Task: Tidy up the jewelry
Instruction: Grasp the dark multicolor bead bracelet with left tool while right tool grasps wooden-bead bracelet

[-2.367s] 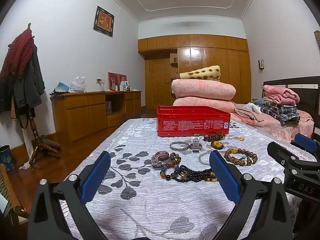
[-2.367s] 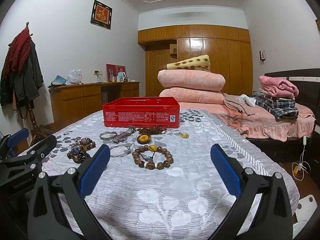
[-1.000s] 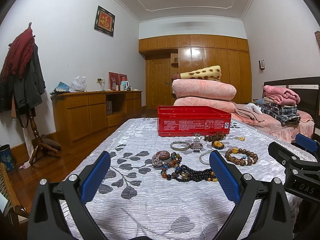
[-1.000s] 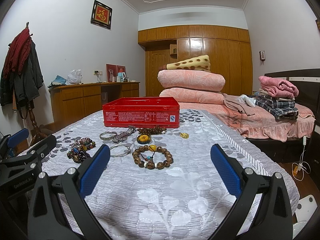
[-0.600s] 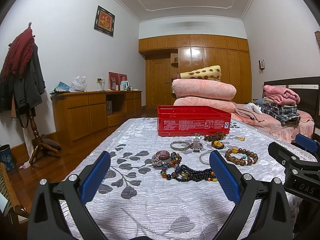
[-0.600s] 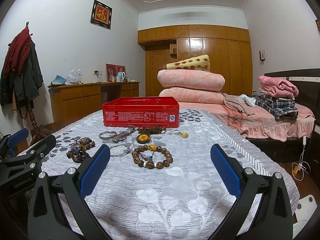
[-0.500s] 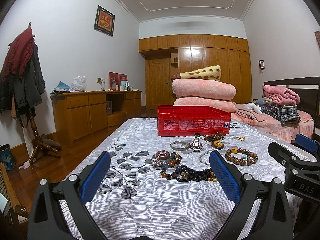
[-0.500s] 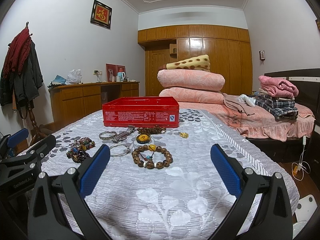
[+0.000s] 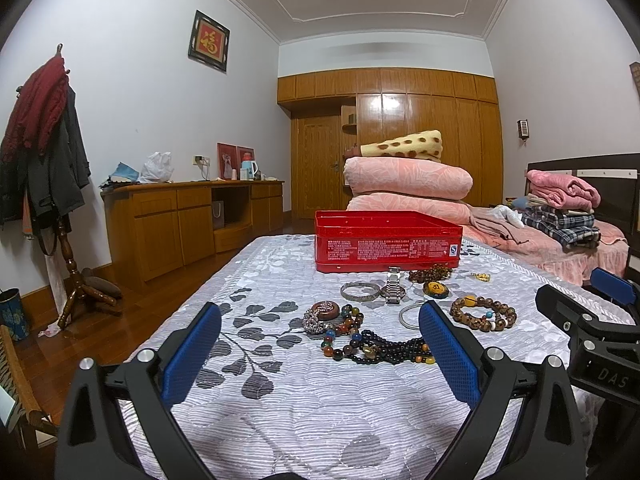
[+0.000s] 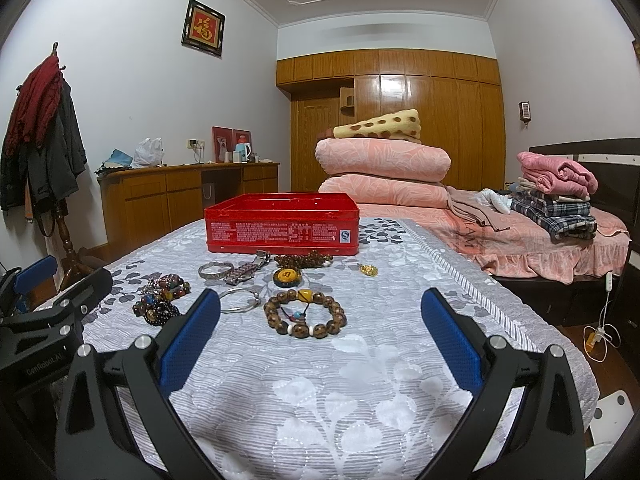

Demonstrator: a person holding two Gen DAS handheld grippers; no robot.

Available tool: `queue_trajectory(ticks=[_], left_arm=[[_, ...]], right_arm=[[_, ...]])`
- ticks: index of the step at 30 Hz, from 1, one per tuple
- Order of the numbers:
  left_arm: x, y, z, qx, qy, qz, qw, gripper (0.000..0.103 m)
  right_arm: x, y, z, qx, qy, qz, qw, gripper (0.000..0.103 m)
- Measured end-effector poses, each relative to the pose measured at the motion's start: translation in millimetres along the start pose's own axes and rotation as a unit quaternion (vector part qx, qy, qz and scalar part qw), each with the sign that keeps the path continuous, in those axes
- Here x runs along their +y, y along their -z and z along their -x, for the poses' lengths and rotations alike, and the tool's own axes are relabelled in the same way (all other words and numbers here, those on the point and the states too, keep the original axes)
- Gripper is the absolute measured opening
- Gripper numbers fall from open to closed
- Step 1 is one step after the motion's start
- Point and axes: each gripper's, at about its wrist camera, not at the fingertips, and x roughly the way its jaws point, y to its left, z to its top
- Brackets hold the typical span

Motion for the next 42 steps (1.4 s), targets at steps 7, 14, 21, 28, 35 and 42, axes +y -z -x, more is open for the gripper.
queue_trajectory(ticks=[7, 14, 21, 28, 35, 42], left_arm=[[8, 3, -5, 0.012, 0.017, 0.009, 0.9997, 0.097], [9, 1, -17, 0.053, 0.023, 0.009, 0.9983, 0.097], [4, -6, -32, 0.126, 0.059, 0.014, 0.9901, 0.096], [6, -10, -53, 0.19, 0.082, 0.04, 0.9776, 0.076], [11, -21, -73, 0.213, 0.083, 0.044, 0.9725, 0.06], [10, -26, -95, 0.237, 0.094, 0.049, 0.9658, 0.04]], right_arm=[[-1, 0, 0, 0.003, 0.003, 0.004, 1.0, 0.097], [-16, 0, -11, 0.033, 0.004, 0.003, 0.999, 0.097], [-27, -8, -25, 0.101, -0.019, -0.016, 0.995, 0.097], [-34, -16, -49, 0.16, -0.045, -0.032, 0.986, 0.097], [-29, -21, -65, 0.182, -0.053, -0.019, 0.982, 0.097], [-24, -26, -84, 0.203, -0.058, -0.01, 0.977, 0.097]])
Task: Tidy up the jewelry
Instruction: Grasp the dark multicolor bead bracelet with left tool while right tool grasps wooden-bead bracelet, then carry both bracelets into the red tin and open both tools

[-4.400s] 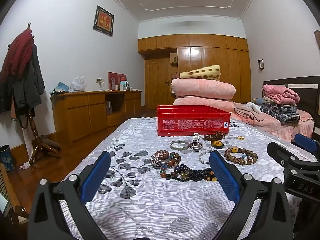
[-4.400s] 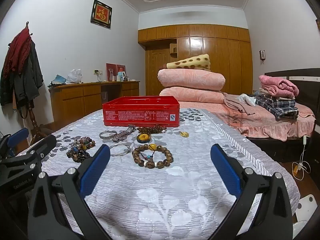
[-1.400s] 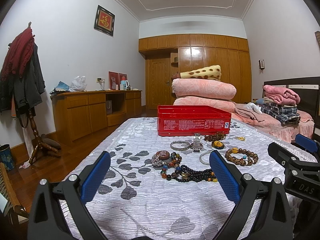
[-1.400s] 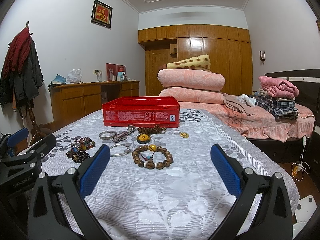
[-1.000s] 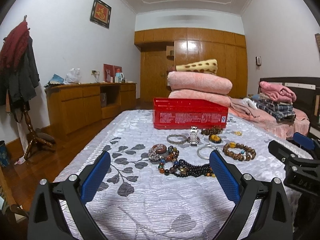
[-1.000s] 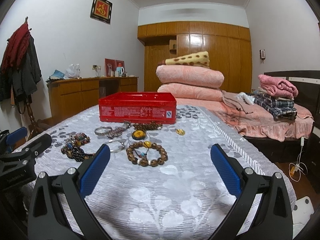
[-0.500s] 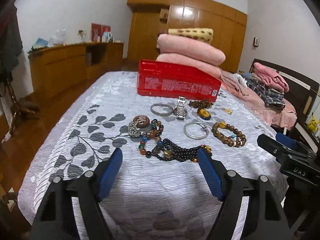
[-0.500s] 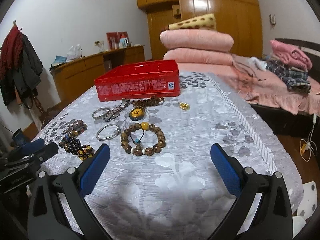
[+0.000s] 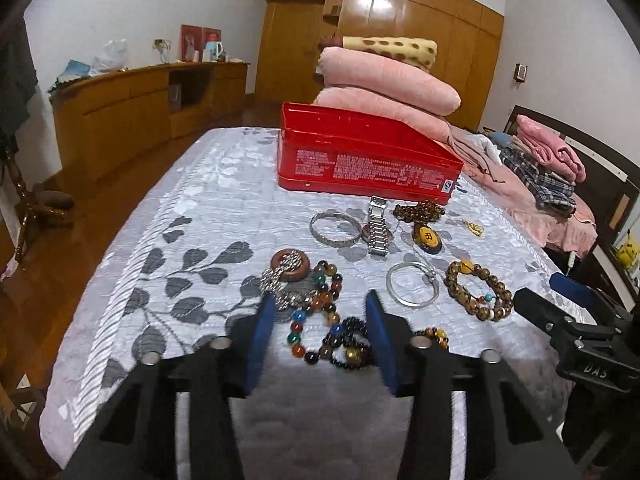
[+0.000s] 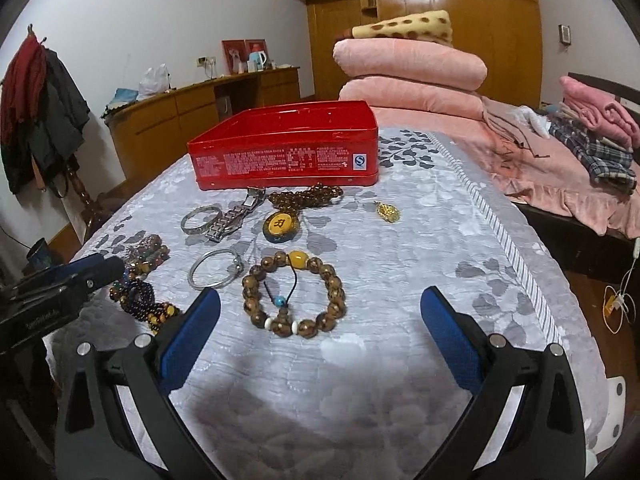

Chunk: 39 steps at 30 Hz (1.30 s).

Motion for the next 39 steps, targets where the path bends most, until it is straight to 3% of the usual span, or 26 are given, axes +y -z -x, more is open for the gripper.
queue_trajectory(ticks=[5, 16, 23, 30, 34, 36, 38, 39], left_arm=[[-6, -7, -11, 0.01, 0.012, -0.011, 0.9998, 0.028], [-3, -11, -31, 0.038, 0.015, -0.003, 0.9992, 0.027], [-6, -10, -35, 0.044, 0.045, -0.001, 0.998, 0.01], [-5, -12, -43, 0.053, 0.049, 0.002, 0.9974, 0.009], [-8, -12, -45, 0.055, 0.044, -0.003, 0.9975, 0.009], [-8, -12, -45, 0.055, 0.045, -0.004, 0.9975, 0.009], [-8, -12, -45, 0.054, 0.046, -0.005, 0.9974, 0.008], [-7, -12, -43, 0.053, 0.048, -0.004, 0.9974, 0.008]], right_arm=[[-2, -8, -8, 0.01, -0.001, 0.0, 1.0, 0.097], [0, -15, -26, 0.033, -0.007, 0.01, 0.999, 0.097], [-2, -15, -37, 0.062, -0.021, 0.001, 0.998, 0.081], [-11, -16, -41, 0.078, -0.019, -0.014, 0.997, 0.071], [-10, -14, -50, 0.098, -0.007, -0.005, 0.995, 0.058], [-5, -14, -51, 0.097, -0.004, 0.01, 0.995, 0.046], [-1, -13, -52, 0.097, -0.004, 0.023, 0.995, 0.025], [0, -13, -51, 0.097, -0.01, 0.023, 0.995, 0.02]])
